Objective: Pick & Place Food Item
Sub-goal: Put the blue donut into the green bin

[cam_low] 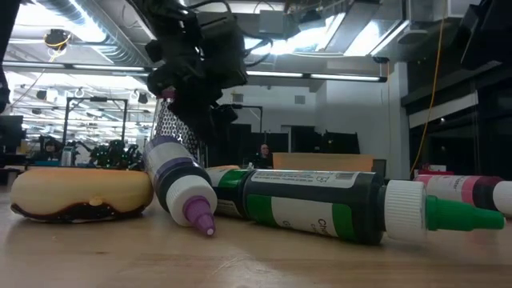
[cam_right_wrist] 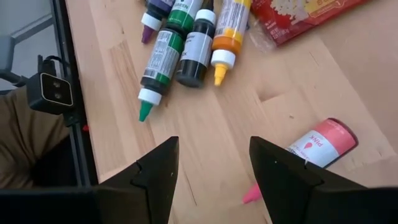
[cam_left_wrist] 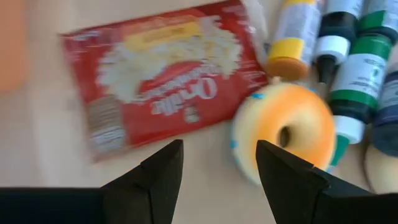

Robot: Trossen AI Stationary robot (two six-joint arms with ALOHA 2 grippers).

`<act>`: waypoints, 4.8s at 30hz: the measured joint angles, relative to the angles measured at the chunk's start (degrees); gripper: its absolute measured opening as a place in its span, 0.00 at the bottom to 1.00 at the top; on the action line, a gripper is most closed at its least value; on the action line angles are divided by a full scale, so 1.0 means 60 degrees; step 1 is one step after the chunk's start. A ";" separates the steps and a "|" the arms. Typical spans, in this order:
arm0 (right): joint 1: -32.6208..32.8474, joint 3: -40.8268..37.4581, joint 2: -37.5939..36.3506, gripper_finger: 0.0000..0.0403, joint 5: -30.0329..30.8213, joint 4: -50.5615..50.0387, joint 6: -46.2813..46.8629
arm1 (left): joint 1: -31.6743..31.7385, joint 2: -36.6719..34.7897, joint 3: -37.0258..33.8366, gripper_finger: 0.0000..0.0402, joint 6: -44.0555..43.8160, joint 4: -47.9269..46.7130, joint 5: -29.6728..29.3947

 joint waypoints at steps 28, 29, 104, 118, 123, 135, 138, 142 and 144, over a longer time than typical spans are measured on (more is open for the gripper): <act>-0.0101 0.0000 0.0000 0.49 0.2379 0.0192 -0.1552 | 0.0083 0.0558 0.0763 0.03 -0.0184 0.0333 -0.0299; -0.0126 0.0000 0.0000 0.49 0.2704 0.0240 -0.1754 | 0.0186 0.0457 0.0847 0.03 -0.0171 0.0352 0.0049; -0.1521 0.0000 -0.0809 0.02 0.4863 -0.0436 -0.0069 | -0.2342 -0.2127 0.1239 0.47 0.3780 0.3599 -0.7282; -0.0051 0.0004 -0.1209 0.02 -0.1239 -0.0550 0.0889 | -0.2014 -0.2119 0.0791 0.45 0.2741 0.3562 -0.6029; 0.0566 0.0004 -0.1209 0.03 -0.2216 -0.0621 0.0978 | -0.2014 -0.2116 0.0787 0.45 0.2716 0.3564 -0.5807; 0.2261 0.0004 -0.1209 0.03 -0.2634 -0.1053 0.3480 | -0.2014 -0.2116 0.0787 0.43 0.2659 0.3782 -0.5100; 0.2705 0.0004 -0.1209 0.03 -0.2582 -0.1102 0.3979 | -0.2014 -0.2116 0.0787 0.42 0.2652 0.3784 -0.4983; 0.3142 0.0004 -0.1088 0.03 -0.2278 -0.1226 0.4204 | -0.2014 -0.2116 0.0787 0.42 0.2649 0.3815 -0.4870; 0.3272 -0.0077 -0.0987 0.03 -0.2276 -0.1167 0.4453 | -0.2014 -0.2116 0.0787 0.42 0.2616 0.3815 -0.4783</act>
